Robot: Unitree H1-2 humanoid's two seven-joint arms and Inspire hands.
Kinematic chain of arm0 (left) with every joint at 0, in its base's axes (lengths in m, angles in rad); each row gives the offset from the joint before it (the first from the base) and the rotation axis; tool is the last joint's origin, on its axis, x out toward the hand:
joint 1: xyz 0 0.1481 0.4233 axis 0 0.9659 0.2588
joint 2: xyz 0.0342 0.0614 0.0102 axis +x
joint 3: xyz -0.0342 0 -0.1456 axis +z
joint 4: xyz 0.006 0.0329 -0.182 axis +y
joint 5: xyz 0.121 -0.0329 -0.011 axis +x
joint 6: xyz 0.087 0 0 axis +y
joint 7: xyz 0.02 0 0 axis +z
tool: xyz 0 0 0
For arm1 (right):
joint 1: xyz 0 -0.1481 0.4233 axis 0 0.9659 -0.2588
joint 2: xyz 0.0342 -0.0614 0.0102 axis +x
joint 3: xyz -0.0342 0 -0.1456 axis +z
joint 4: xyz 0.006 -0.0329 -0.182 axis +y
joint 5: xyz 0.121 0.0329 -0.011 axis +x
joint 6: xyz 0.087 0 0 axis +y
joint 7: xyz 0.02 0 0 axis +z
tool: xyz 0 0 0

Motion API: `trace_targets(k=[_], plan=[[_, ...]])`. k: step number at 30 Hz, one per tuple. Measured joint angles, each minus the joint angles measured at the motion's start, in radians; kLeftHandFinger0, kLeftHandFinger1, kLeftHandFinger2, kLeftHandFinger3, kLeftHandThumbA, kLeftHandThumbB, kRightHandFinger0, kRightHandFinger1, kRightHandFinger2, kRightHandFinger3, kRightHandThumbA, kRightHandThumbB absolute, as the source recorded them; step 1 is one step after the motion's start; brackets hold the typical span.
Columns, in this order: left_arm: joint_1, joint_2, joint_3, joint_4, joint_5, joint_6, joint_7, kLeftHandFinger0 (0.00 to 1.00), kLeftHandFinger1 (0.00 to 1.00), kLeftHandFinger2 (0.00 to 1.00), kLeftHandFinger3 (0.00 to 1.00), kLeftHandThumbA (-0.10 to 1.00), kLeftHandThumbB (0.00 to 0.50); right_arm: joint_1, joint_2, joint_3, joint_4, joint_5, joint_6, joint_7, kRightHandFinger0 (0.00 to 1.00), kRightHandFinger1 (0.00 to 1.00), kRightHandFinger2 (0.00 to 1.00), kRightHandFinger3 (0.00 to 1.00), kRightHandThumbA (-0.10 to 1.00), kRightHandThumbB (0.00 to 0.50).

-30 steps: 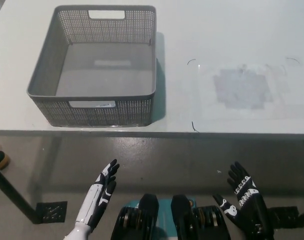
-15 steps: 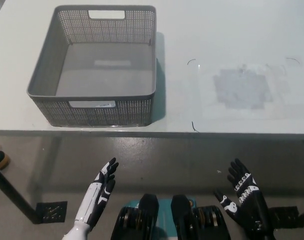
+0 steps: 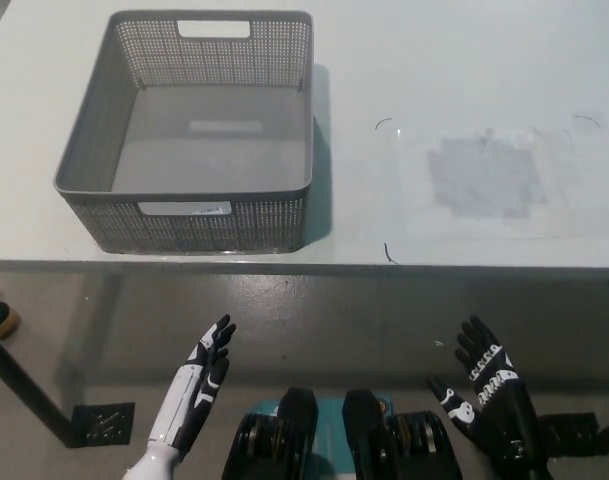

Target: Use the right hand to pick up a shampoo and place it into a container on the left side

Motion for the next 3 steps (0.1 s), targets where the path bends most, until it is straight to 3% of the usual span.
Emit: trace_targets(k=[3], plan=[[0.000,0.000,0.001,0.000,0.000,0.000,0.000,1.00,1.00,1.00,1.00,1.00,0.209,-0.002,0.000,0.000,0.000,0.000,0.000,0.000,1.00,1.00,1.00,1.00,0.88,0.322]])
